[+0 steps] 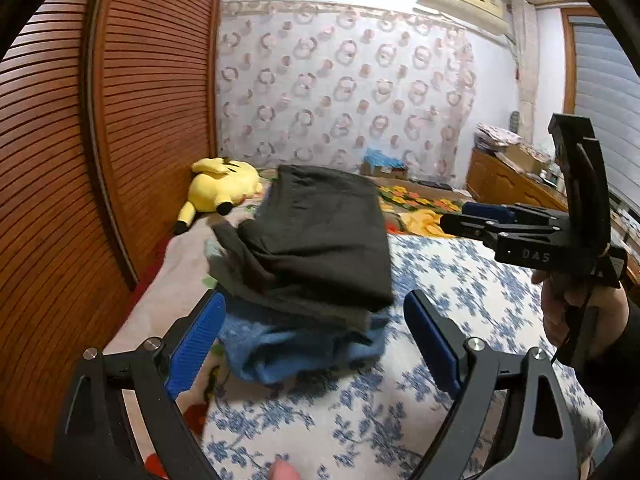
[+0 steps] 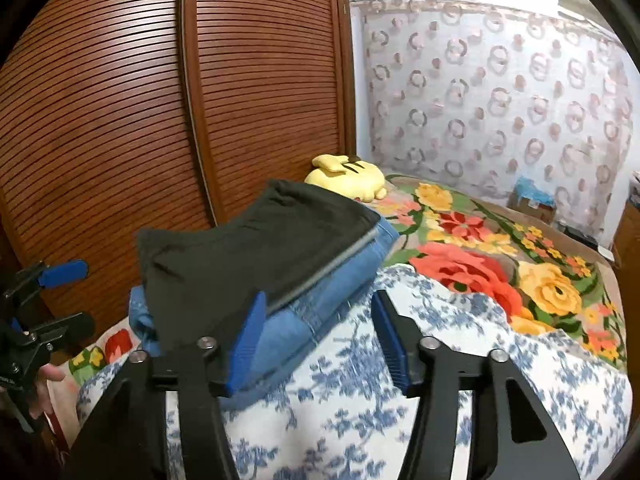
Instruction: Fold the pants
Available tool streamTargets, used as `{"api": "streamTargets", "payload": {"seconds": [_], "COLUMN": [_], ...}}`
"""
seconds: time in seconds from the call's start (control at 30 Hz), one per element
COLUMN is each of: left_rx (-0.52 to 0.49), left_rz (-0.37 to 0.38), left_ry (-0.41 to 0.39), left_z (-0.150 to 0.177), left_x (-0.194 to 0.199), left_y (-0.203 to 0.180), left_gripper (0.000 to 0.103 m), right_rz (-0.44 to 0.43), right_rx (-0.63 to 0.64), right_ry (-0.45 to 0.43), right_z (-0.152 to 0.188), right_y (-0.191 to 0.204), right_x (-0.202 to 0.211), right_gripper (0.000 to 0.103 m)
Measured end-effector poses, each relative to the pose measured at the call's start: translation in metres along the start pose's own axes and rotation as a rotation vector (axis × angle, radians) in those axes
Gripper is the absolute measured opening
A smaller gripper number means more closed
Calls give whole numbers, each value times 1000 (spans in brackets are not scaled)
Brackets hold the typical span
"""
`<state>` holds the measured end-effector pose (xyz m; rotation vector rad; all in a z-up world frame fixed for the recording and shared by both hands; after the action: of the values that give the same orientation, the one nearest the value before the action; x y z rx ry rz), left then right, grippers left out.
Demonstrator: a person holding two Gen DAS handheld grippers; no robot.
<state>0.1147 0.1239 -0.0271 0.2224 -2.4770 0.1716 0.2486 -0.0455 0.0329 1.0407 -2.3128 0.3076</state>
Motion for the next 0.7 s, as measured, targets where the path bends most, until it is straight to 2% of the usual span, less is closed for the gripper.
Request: {"api": "streamTargets", "payload": {"seconds": [0.23,0.47,0.7], "left_rx": [-44,-73,-96], "left_rz": [48,82,95], "left_ry": [20,25,17], "left_z": [11,19,24], "left_x": [4,15,25], "left_y": [-17,-39,-58], "left_gripper": [91,91,91], "right_rz": [40,75,107], "right_rx": [-48,-92,-138], "right_ry": [-11,-30,-35], "right_z": [28,53,74], "right_y": [7,15,18], "right_x": [43,82,110], "right_gripper": [64,75,75]}}
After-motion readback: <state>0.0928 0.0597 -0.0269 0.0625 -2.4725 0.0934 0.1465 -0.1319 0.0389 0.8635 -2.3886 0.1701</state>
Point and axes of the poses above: each gripper's, at about its wrist camera, not at the fingertips, and x roughly against the way its jaws point, y to its left, z to its underside, the point moved 7 cm from there along -x, roughly the way its jaws point, and after that the axes turned 6 degrees about y, right-handed, at the moved point
